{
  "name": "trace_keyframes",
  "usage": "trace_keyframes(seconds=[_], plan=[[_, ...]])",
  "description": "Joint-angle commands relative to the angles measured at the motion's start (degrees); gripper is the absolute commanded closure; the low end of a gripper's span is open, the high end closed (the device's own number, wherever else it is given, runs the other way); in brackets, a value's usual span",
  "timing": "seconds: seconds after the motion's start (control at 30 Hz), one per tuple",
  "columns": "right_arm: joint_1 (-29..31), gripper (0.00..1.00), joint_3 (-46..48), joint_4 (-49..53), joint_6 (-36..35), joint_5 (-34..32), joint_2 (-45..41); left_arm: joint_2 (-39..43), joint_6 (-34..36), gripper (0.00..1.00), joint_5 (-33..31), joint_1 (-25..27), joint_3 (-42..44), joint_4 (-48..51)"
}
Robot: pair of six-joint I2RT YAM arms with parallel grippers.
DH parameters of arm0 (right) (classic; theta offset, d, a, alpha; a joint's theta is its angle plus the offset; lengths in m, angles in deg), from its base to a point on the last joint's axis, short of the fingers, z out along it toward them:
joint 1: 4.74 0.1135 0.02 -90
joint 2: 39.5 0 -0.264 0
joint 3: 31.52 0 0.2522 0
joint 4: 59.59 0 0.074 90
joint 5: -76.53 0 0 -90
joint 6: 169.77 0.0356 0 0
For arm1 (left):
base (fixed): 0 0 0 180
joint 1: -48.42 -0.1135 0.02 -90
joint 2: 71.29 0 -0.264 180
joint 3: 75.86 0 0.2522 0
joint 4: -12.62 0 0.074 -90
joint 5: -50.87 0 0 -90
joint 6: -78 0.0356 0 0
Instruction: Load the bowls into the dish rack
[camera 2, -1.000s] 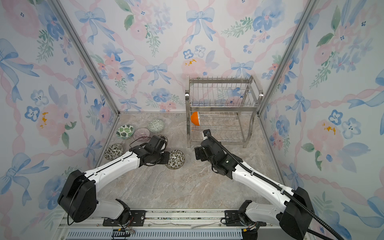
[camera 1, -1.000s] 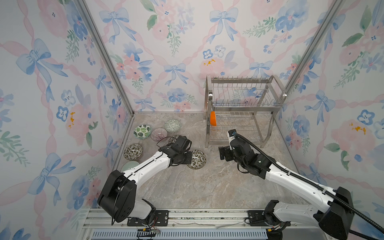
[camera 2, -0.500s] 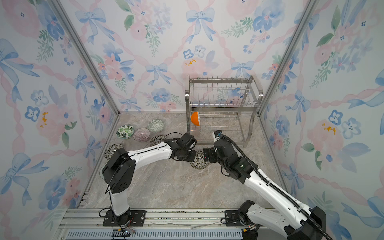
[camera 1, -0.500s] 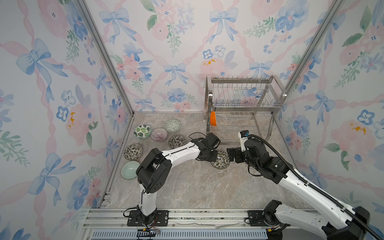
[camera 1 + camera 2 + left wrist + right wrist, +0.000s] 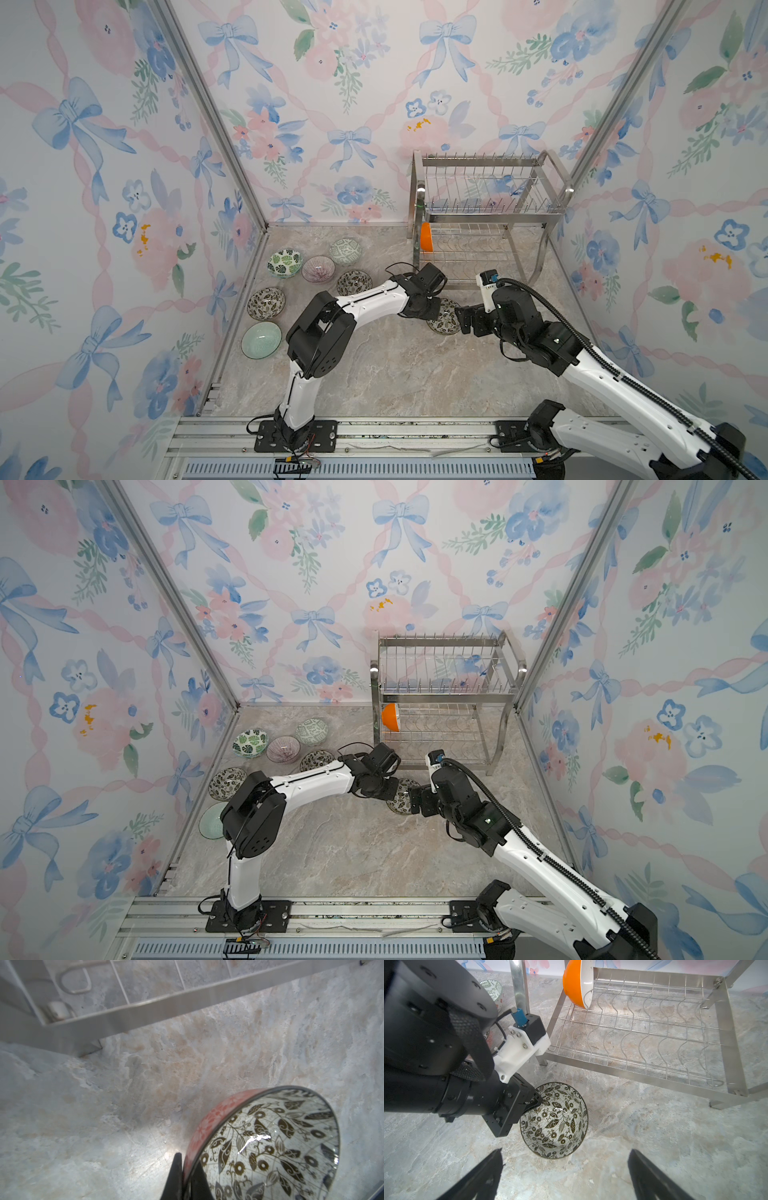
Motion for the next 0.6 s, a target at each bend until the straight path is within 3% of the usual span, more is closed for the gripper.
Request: trace_keyframes(seconds=[0.0, 0.27, 0.57], plan=[[-0.6, 0.04, 0.7, 1.1, -1.1, 1.1, 0.1, -1.0, 0.2, 0.94, 0.4, 0.0, -1.8, -0.6], [-1.1, 0.04, 1.1, 1.9, -1.0, 1.8, -0.9, -2.0, 0.6, 0.92, 0.2, -0.1, -2.2, -0.6], [-1.3, 0.04, 2.0, 2.3, -0.5, 1.9, -2.2, -1.3, 0.8, 0.78, 0.1, -0.2, -1.9, -0.4]])
